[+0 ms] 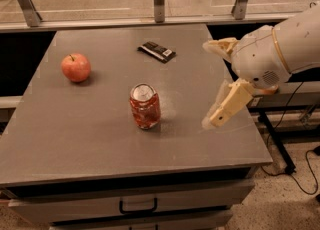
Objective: Pick coke can
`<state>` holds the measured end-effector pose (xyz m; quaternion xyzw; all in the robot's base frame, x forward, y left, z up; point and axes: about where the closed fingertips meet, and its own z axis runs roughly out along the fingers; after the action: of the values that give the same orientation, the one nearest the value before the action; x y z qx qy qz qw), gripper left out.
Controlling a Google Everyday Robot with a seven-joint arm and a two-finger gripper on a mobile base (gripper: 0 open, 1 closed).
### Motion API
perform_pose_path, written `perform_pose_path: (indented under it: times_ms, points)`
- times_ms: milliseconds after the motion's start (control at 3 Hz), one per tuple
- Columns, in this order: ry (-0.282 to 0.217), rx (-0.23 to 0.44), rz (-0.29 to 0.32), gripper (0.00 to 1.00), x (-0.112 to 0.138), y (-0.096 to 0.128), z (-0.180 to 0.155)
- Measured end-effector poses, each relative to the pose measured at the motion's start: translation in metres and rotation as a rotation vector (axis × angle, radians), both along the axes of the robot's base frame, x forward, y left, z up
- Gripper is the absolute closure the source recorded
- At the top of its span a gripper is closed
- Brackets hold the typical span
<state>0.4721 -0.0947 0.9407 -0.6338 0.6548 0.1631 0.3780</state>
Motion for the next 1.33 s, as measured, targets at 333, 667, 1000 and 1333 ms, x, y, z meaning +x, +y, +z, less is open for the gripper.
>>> perform_pose_path:
  times_ms: [333,667,1000,1333]
  points:
    - [0.021,0.044,-0.018,0.0,0.0,0.005,-0.017]
    - [0.051,0.166,0.004,0.0,0.01,0.034,-0.046]
    - [0.088,0.27,0.041,0.0,0.021,0.065,-0.064]
    - [0.159,0.332,0.1,0.18,0.025,0.095,-0.074]
